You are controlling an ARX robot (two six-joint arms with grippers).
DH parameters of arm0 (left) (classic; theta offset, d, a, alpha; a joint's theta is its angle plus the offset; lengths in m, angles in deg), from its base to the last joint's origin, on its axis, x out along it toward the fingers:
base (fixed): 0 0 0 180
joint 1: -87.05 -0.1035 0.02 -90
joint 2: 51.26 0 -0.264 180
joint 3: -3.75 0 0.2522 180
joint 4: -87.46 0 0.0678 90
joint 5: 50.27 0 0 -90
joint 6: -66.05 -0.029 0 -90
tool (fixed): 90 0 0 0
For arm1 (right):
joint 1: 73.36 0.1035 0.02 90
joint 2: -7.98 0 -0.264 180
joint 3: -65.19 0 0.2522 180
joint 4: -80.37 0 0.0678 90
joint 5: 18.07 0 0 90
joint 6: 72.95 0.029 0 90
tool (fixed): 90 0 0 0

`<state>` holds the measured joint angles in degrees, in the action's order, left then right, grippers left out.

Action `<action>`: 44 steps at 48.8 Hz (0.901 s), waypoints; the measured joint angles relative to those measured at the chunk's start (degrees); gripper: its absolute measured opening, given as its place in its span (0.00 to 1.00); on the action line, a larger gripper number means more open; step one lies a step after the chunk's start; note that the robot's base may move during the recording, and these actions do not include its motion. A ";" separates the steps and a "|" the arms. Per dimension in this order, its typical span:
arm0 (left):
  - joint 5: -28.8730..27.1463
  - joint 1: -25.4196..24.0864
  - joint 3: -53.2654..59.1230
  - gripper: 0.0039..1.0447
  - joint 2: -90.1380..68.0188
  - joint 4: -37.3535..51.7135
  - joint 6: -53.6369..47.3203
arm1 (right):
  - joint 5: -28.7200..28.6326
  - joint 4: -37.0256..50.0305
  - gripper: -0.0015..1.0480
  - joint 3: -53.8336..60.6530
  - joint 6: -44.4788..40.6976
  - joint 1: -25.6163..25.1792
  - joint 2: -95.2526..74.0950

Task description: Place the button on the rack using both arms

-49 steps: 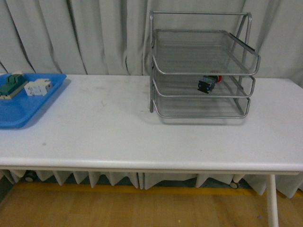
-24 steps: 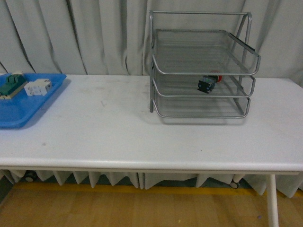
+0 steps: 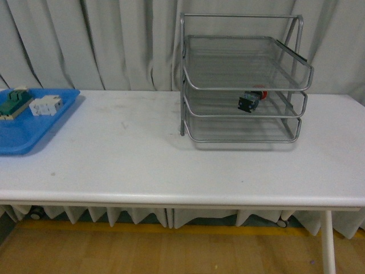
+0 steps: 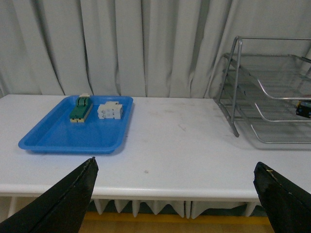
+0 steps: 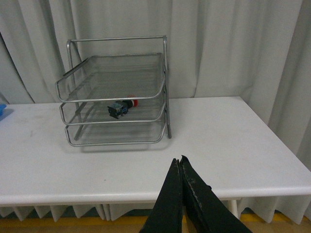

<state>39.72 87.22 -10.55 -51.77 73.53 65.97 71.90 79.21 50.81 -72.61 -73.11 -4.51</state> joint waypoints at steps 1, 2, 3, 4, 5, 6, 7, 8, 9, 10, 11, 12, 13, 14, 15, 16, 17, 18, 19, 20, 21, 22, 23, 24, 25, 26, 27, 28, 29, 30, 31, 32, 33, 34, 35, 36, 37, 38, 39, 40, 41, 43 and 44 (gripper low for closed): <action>0.00 0.00 0.00 0.94 0.00 0.00 0.00 | 0.02 -0.55 0.02 0.00 0.00 0.00 0.44; 0.02 0.00 0.00 0.94 0.00 0.00 0.00 | 0.00 -0.79 0.02 0.00 0.00 0.00 0.72; 0.00 0.00 0.00 0.94 0.00 0.00 0.00 | 0.00 -0.98 0.02 0.00 0.00 0.00 1.01; 0.00 0.00 0.00 0.94 0.00 0.00 0.00 | 0.00 -1.44 0.02 0.00 0.00 0.00 1.42; 0.00 0.00 0.00 0.94 0.00 0.00 0.00 | 0.00 -1.66 0.02 0.00 0.00 0.00 1.70; 0.00 0.00 0.00 0.94 0.00 0.00 0.00 | 0.00 -2.01 0.02 0.00 0.00 0.00 2.12; 0.00 0.00 0.00 0.94 0.00 0.00 0.00 | 0.00 -2.25 0.02 0.00 0.00 0.00 2.36; 0.00 0.00 0.00 0.94 0.00 0.00 0.00 | 0.00 -2.43 0.02 0.00 0.00 0.00 2.51; 0.00 0.00 0.00 0.94 0.00 0.00 0.00 | 0.00 -2.71 0.02 0.00 0.00 0.00 2.71; 0.00 0.00 0.00 0.94 0.00 0.00 0.00 | 0.00 -3.45 0.02 0.00 0.00 0.00 3.10; 0.02 0.00 0.00 0.94 0.00 0.00 0.00 | 0.02 -7.10 0.02 -0.07 0.00 0.00 5.35; 0.00 0.00 0.00 0.94 0.00 -0.02 0.00 | -0.15 -11.43 0.02 -0.02 0.02 -0.04 8.15; -0.04 0.00 0.00 0.94 0.00 0.00 0.00 | 0.07 -13.11 0.02 -0.02 -0.02 -0.02 10.71; -0.02 0.00 0.00 0.94 0.00 -0.02 0.00 | 0.02 -12.37 0.02 -0.02 -0.02 -0.02 12.28; 0.00 0.00 0.00 0.94 0.00 -0.02 0.00 | 0.00 -11.69 0.02 -0.15 0.00 -0.02 12.28; 0.02 0.00 0.00 0.94 0.00 0.00 0.02 | 0.09 -11.89 0.02 -0.26 0.00 -0.02 12.20; 0.02 0.00 0.00 0.94 0.00 0.00 0.00 | 0.07 -12.39 0.02 -0.20 0.00 -0.02 12.26; 0.02 0.00 0.00 0.94 0.00 0.00 0.00 | 0.07 -12.92 0.02 0.00 0.00 -0.04 12.26; -0.02 0.00 0.00 0.94 0.00 -0.02 0.02 | 0.07 -13.18 0.02 -0.02 -0.02 -0.24 12.22; 0.04 0.00 0.00 0.94 0.00 -0.02 0.00 | 0.04 -12.96 0.02 -0.02 0.00 -0.24 12.20; 0.02 0.00 0.00 0.94 0.00 -0.02 0.00 | 0.04 -12.92 0.02 -0.02 -0.02 -0.26 12.28; -0.02 0.00 0.00 0.94 0.00 -0.02 0.00 | 0.07 -12.72 0.02 -0.02 -0.02 -0.26 12.28; -0.02 0.00 0.00 0.94 0.00 -0.02 0.02 | 0.07 -12.72 0.02 -0.02 -0.02 -0.26 12.26; 0.02 0.00 0.00 0.94 0.00 -0.02 0.02 | 0.07 -12.85 0.02 -0.02 -0.02 -0.26 12.26; 0.02 0.00 0.00 0.94 0.00 0.00 0.00 | 0.04 -12.81 0.02 -0.02 -0.02 -0.26 12.26; 0.00 0.00 0.00 0.94 0.00 0.00 0.02 | 0.07 -12.76 0.02 -0.02 -0.02 -0.26 12.26; 0.00 0.00 0.00 0.94 0.00 -0.02 0.00 | 0.04 -12.79 0.02 -0.02 -0.02 -0.26 12.28; 0.00 0.00 0.00 0.94 0.00 -0.02 0.00 | 0.07 -12.79 0.02 -0.02 -0.02 -0.26 12.28; 0.00 0.00 0.00 0.94 0.00 0.00 0.02 | 0.07 -12.79 0.02 -0.02 -0.02 -0.26 12.28; 0.00 0.00 0.00 0.94 0.00 -0.02 0.00 | 0.07 -12.79 0.03 -0.02 -0.11 -0.26 12.28; 0.00 0.00 0.00 0.94 0.00 0.00 0.00 | 0.07 -12.79 0.30 -0.02 -0.11 -0.26 12.28; 0.00 0.00 0.00 0.94 0.00 -0.02 0.00 | 0.07 -12.79 0.35 -0.02 -0.11 -0.26 12.28; 0.00 0.00 0.00 0.94 0.00 0.00 0.00 | 0.07 -12.79 0.40 -0.02 -0.13 -0.26 12.26; 0.00 0.00 0.00 0.94 0.00 -0.02 0.00 | 0.04 -12.79 0.44 -0.02 -0.11 -0.26 12.28; 0.00 0.00 0.00 0.94 0.00 -0.02 0.00 | 0.07 -12.79 0.49 -0.02 -0.13 -0.26 12.28; 0.00 0.00 0.00 0.94 0.00 -0.02 0.00 | 0.07 -12.79 0.52 -0.02 -0.11 -0.26 12.28; 0.02 0.00 0.00 0.94 0.00 0.00 0.00 | 0.07 -12.79 0.56 -0.02 -0.11 -0.26 12.28; 0.00 0.00 0.00 0.94 0.00 0.00 0.02 | 0.04 -12.79 0.61 -0.02 -0.11 -0.26 12.28; 0.00 0.00 0.00 0.94 0.00 -0.02 0.00 | 0.07 -12.79 0.66 -0.02 -0.13 -0.26 12.28; 0.00 0.00 0.00 0.94 0.00 0.00 0.00 | 0.07 -12.79 0.72 -0.02 -0.13 -0.26 12.28; 0.00 0.00 0.00 0.94 0.00 -0.02 0.00 | 0.07 -12.79 0.75 -0.02 -0.13 -0.26 12.28; 0.00 0.00 0.00 0.94 0.00 -0.02 0.00 | 0.07 -12.79 0.80 -0.02 -0.11 -0.26 12.28; 0.00 0.00 0.00 0.94 0.00 -0.02 0.00 | 0.07 -12.79 0.84 -0.02 -0.11 -0.26 12.28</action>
<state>39.72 87.22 -10.55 -51.77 73.51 65.97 71.97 66.43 50.78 -72.72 -73.38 7.78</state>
